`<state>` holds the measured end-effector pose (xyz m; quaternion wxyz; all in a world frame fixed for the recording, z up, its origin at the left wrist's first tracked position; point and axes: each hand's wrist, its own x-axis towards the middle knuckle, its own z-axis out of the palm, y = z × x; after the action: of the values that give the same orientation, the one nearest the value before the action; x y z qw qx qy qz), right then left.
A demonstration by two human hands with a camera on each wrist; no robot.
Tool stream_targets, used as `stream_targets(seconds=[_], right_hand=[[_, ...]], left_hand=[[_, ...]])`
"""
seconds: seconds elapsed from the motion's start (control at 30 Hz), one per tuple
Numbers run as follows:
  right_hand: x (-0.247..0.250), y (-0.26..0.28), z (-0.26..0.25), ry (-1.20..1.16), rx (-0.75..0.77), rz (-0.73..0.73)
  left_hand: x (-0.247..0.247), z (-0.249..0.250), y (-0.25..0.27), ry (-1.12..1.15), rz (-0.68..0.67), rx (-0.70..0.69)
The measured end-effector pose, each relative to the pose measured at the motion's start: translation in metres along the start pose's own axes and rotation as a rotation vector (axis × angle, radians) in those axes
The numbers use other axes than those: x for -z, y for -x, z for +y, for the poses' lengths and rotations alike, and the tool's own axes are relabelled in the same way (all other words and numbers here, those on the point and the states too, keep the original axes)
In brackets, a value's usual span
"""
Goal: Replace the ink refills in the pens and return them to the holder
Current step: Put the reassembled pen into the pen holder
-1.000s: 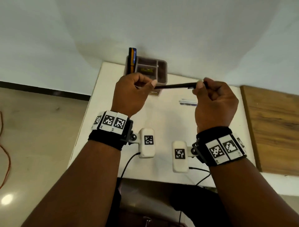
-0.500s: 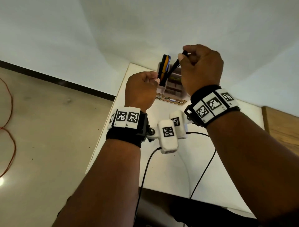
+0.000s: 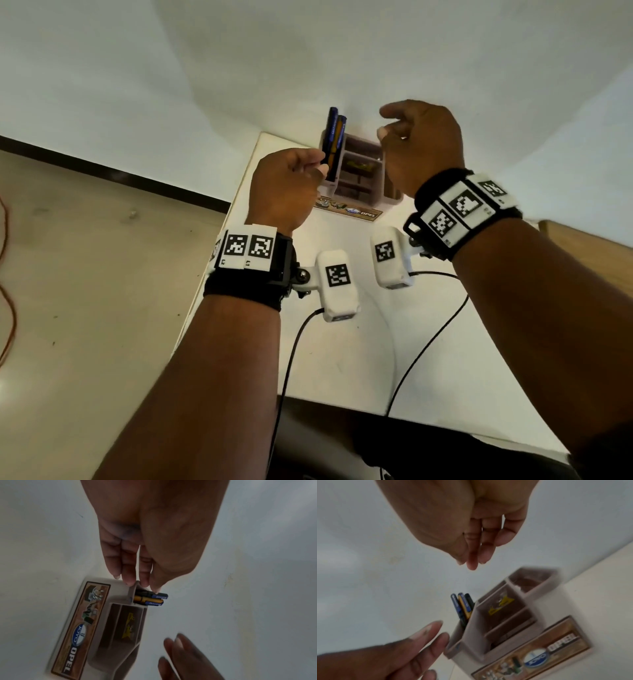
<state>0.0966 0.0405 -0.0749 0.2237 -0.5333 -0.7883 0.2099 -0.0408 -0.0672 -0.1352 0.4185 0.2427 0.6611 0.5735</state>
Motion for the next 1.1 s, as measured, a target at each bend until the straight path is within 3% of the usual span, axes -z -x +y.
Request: stream_targets(seconds=[0.1,0.2,0.3,0.37,0.47,0.6,1.1], right_hand=[[0.031,0.027,0.033,0.098,-0.018,0.066],[0.05,0.068,0.075,0.11,-0.187,0.096],[0.035,0.096,0.095,0.076,-0.271,0.025],[0.018,0.094,0.093,0.006,-0.236,0.021],[-0.003,0.077,0.078,-0.032,-0.24,0.005],[-0.021,0.064,0.069,-0.073,-0.264,0.042],[-0.032,0.06,0.059,-0.172,-0.317,0.044]], left_hand=[[-0.003,0.004,0.004,-0.049,-0.027,-0.043],[-0.011,0.005,0.012,-0.151,-0.067,-0.116],[-0.014,0.001,0.013,-0.312,0.084,-0.186],[-0.01,-0.004,0.009,-0.403,0.171,-0.161],[-0.003,-0.016,0.001,-0.42,0.175,-0.084],[-0.003,-0.022,-0.002,-0.403,0.201,-0.088],[0.009,-0.021,-0.009,-0.285,0.245,-0.012]])
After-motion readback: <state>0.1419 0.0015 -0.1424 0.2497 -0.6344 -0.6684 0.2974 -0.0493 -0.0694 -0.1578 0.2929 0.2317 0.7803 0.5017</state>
